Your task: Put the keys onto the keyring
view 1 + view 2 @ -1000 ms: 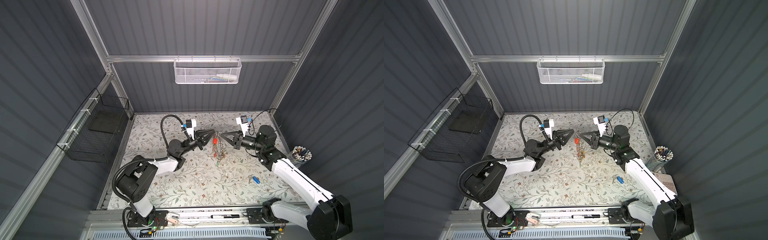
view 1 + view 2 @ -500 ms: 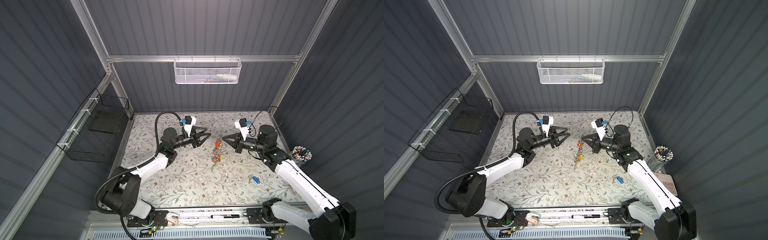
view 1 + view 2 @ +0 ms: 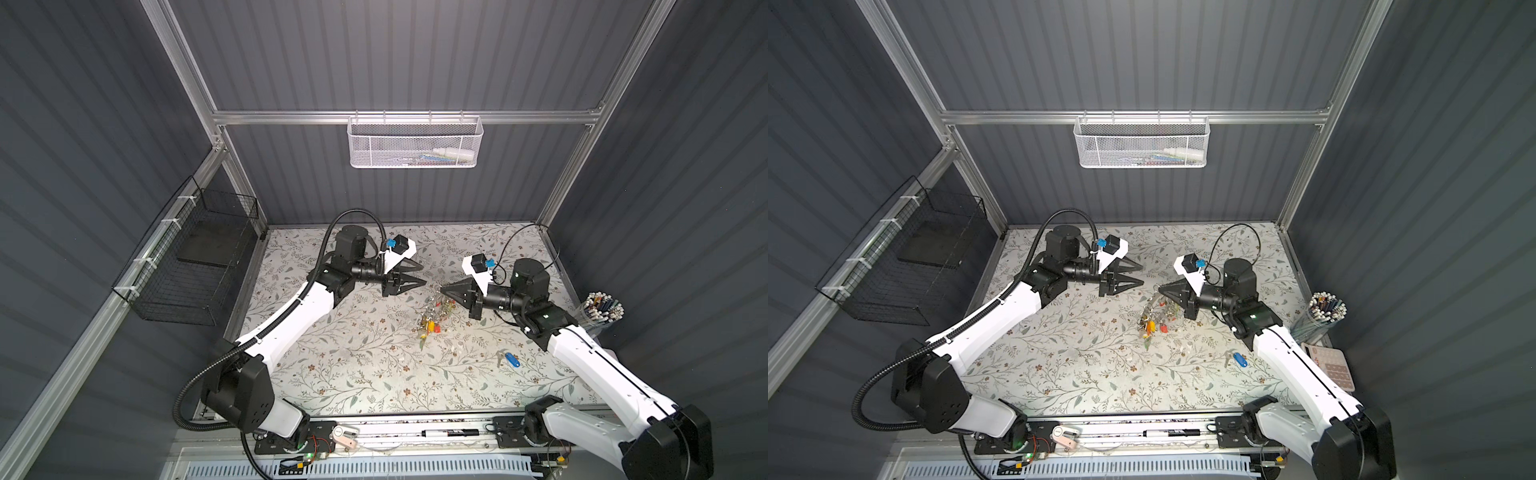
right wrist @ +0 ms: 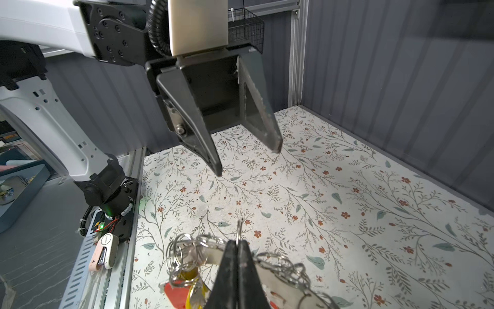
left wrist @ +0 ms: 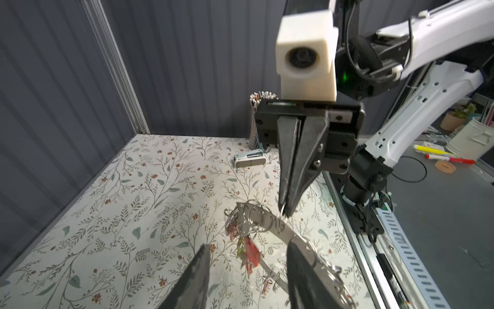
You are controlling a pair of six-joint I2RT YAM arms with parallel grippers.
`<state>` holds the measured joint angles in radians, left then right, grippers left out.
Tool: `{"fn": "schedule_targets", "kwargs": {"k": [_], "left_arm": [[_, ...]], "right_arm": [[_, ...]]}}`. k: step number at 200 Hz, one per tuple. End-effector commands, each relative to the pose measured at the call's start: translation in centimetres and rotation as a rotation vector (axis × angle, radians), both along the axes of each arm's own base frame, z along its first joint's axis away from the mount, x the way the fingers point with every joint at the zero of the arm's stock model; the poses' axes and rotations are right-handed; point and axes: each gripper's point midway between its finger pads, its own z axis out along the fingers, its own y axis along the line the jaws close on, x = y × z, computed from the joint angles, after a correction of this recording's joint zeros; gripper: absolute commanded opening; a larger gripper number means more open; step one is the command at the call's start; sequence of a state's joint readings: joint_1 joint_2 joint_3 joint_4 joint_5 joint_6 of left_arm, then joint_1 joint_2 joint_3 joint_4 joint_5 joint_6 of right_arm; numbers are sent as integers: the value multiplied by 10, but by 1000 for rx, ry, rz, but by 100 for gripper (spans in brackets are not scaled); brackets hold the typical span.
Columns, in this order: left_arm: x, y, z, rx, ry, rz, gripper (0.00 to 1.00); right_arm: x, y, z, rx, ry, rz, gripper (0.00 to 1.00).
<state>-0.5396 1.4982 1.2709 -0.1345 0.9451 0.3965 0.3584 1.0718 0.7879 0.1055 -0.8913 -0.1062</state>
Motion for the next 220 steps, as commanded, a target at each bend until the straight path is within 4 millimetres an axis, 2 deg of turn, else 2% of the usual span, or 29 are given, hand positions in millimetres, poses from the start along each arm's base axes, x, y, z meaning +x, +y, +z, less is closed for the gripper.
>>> {"fn": "schedule_targets", "kwargs": {"k": [1, 49, 69, 71, 74, 96, 154, 200, 220], "left_arm": [[-10, 3, -5, 53, -10, -64, 41], [-14, -11, -6, 66, -3, -98, 38], [-18, -15, -13, 81, 14, -124, 36], [-16, -16, -3, 68, -10, -125, 36], [-16, -18, 0, 65, -16, -126, 36], [-18, -22, 0, 70, -18, -139, 32], [-24, -29, 0, 82, -16, -161, 23], [-31, -28, -3, 94, -11, -184, 24], [-30, -27, -3, 97, -10, -179, 18]], "right_arm": [[-8, 6, 19, 34, -102, 57, 0], [-9, 7, 19, 37, -104, 68, 0], [-9, 7, 19, 38, -99, 72, 0], [-9, 7, 19, 38, -98, 72, 0], [-9, 7, 20, 39, -99, 73, 0], [-10, 7, 20, 41, -99, 73, 0], [-8, 7, 20, 42, -101, 68, 0], [-8, 7, 21, 44, -101, 64, 0], [-8, 7, 21, 45, -102, 62, 0]]}}
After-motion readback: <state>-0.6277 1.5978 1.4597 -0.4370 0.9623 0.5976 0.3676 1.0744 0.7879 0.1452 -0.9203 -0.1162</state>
